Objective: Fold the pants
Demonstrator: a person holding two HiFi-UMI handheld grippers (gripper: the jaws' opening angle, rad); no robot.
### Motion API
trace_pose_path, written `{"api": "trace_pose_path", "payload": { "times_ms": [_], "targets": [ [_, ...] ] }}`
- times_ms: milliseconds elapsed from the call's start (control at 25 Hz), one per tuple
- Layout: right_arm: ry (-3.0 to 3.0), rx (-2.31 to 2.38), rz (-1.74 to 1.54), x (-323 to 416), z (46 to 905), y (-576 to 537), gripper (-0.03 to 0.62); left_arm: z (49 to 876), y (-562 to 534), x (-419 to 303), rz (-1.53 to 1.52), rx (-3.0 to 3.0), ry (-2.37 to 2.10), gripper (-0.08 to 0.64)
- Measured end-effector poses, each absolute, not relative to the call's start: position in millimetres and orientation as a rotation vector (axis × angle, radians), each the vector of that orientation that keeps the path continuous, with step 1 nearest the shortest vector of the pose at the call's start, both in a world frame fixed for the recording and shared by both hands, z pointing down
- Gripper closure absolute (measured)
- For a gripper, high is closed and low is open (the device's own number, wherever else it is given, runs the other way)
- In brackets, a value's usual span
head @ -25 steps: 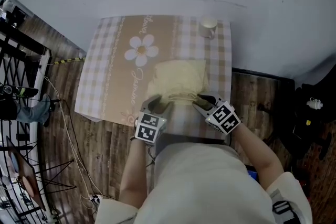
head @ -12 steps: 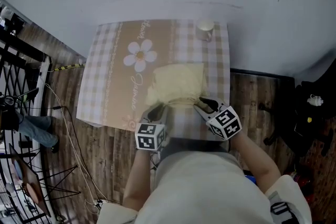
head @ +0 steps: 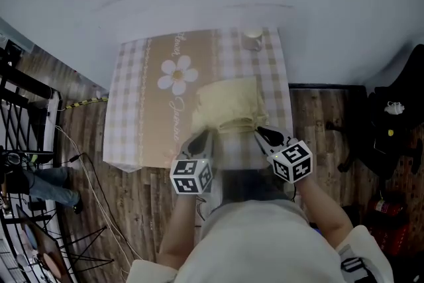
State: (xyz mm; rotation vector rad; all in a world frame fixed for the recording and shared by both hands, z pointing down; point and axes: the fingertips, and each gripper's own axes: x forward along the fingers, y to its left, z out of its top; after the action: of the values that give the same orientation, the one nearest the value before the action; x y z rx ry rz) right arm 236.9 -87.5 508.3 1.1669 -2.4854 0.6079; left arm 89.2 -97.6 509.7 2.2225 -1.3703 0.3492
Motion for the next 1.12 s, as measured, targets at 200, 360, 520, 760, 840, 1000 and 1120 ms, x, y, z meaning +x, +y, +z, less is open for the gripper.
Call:
{"api": "trace_pose_path", "payload": {
  "times_ms": [200,360,520,760,840,1000,1120],
  "targets": [
    [-2.494,1.272,0.636,220.4,493.0,-50.9,0.571,502.4,-62.8,65.2,0.373,2.255,-1.355,0.535],
    [-2.489,1.357,0.628,204.9,483.6,-18.3,0.574,500.6,-30.1,41.4,0.373,2.261,-1.352,0.537],
    [-2.481,1.388,0.613,185.5,480.4,19.4,0.575,499.1,5.7,20.2,0.397,2.261,-1.356,0.538],
    [-2.5,1.411,0.578,157.7,469.2,72.3,0.577,491.1,56.7,-2.5,0.396,2.286,-1.362,0.538],
    [-2.508,1.414,0.546,148.7,462.5,89.4,0.577,486.7,74.4,-10.2,0.378,2.285,-1.369,0.538],
    [-2.516,1.423,0.492,133.4,451.1,121.8,0.578,475.8,108.0,-21.8,0.354,2.287,-1.384,0.54],
    [-2.531,1.422,0.477,121.5,445.1,144.4,0.578,469.5,131.9,-28.4,0.33,2.293,-1.384,0.54]
  ]
}}
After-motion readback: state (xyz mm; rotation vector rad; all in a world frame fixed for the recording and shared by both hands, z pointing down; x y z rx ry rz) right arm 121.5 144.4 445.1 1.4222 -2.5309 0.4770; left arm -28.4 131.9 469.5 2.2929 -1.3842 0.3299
